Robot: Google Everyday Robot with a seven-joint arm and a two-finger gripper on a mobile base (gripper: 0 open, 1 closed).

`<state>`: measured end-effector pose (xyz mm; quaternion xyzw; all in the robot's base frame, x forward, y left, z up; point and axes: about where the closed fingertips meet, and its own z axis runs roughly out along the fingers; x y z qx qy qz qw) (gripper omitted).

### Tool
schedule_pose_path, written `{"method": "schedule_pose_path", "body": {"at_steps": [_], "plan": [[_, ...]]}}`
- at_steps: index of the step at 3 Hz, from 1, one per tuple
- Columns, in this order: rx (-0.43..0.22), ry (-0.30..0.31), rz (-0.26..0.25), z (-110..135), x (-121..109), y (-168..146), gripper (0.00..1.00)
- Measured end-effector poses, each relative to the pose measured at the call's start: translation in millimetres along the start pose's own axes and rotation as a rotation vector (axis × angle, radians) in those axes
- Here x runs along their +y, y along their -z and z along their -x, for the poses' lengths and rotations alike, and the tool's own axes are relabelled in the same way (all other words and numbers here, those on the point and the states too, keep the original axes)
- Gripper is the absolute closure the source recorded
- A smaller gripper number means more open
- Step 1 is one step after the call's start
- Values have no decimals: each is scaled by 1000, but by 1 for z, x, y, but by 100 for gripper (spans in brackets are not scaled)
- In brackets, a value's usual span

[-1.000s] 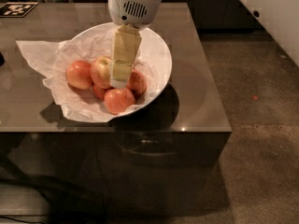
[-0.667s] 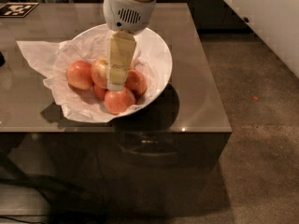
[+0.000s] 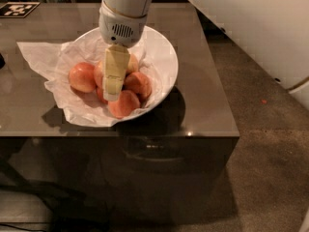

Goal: Pick apple from white bowl

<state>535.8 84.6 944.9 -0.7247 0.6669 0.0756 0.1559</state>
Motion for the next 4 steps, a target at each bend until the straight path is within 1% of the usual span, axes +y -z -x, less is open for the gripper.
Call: {"method": "schedule_pose_path", "body": {"at_steps": [2,4], "plan": [[10,-21,26,-3,-3,-17,0],[16,-21,59,-1,-9,-33,0]]}}
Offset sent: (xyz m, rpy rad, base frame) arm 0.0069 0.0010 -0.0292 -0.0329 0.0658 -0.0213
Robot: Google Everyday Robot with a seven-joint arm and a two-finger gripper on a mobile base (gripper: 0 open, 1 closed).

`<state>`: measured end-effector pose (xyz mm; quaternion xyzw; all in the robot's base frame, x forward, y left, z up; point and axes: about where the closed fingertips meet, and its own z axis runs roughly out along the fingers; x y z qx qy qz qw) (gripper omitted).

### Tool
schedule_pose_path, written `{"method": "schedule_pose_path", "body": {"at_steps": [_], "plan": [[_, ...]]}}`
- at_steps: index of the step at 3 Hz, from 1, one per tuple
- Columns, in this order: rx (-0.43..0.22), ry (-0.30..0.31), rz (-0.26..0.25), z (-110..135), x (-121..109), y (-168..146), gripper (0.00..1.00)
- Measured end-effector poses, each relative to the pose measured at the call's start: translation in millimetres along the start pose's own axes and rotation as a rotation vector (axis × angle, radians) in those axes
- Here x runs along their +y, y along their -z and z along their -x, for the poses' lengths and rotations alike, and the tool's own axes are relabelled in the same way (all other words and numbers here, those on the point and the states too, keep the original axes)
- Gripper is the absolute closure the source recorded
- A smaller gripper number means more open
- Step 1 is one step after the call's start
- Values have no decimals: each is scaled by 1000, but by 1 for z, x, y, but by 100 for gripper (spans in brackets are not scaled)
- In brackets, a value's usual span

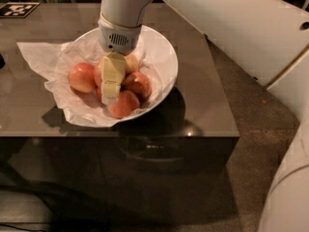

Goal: Pick apple from white bowl

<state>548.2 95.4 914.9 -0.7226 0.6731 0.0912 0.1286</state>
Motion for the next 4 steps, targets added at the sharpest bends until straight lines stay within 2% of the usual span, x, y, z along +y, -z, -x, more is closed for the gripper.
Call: {"method": "schedule_pose_path", "body": {"at_steps": [1,4], "plan": [[0,0,0,0,0,0,19],[0,0,0,0,0,0,89]]}}
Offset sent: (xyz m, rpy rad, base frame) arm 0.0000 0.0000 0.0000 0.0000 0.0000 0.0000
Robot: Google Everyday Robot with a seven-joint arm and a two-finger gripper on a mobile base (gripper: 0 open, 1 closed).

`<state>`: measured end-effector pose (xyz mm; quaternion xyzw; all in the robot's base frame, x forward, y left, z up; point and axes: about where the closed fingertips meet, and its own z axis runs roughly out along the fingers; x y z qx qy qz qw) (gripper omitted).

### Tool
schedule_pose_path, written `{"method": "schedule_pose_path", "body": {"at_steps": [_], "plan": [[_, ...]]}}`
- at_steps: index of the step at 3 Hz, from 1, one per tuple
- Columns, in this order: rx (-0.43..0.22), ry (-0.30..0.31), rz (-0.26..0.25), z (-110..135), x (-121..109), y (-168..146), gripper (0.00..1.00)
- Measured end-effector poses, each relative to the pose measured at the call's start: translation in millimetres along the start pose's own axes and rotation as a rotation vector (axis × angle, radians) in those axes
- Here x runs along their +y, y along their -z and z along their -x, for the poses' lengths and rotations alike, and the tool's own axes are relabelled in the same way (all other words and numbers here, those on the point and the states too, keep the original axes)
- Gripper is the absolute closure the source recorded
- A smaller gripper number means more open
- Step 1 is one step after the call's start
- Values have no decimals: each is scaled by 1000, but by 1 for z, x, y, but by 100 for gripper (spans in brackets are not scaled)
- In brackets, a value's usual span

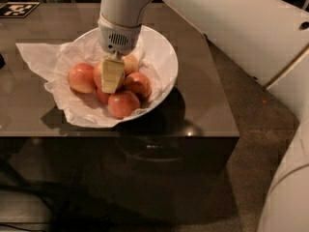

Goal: Pick apple from white bowl

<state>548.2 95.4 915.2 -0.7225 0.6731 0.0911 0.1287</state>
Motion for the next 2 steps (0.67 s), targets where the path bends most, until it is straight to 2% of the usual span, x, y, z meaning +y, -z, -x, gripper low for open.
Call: {"method": "schedule_pose_path", "body": {"at_steps": [1,2], "plan": [[-4,-10,-20,3,-1,24,100],[5,-19,-65,12,-1,58,100]]}}
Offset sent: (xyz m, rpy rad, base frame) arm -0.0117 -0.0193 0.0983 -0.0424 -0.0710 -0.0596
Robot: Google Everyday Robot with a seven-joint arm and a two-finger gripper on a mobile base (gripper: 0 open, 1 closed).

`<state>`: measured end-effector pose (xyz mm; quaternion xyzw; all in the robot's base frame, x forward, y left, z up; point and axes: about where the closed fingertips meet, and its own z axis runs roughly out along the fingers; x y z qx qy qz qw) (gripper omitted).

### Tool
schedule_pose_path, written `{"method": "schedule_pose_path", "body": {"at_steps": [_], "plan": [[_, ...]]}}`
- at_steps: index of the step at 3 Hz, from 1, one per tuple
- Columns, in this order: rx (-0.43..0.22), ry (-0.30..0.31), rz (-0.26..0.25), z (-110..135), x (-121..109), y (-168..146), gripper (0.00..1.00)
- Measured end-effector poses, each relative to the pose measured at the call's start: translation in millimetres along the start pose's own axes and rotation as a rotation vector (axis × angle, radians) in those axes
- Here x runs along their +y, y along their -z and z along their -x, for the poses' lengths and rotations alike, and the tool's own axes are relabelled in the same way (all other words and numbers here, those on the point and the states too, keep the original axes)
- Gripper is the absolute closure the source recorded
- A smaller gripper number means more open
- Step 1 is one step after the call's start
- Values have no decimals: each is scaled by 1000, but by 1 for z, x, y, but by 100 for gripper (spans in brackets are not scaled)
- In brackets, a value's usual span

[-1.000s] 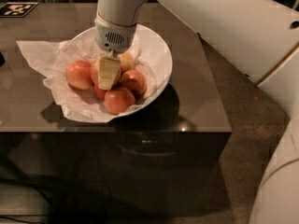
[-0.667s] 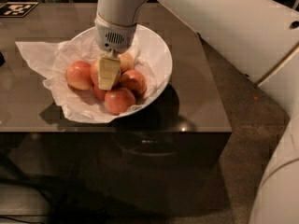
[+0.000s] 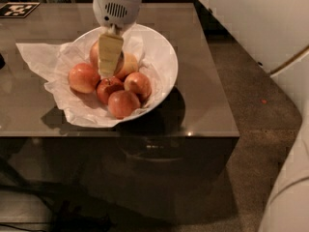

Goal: Pick apple from white bowl

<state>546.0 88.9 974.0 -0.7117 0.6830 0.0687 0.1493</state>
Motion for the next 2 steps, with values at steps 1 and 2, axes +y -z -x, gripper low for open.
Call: {"method": "schedule_pose_path", "body": {"at_steps": [1,2], "plan": [[-11,-22,-59,8,-4,36,100],[-32,-19,-75,14,-8,36,100]]}}
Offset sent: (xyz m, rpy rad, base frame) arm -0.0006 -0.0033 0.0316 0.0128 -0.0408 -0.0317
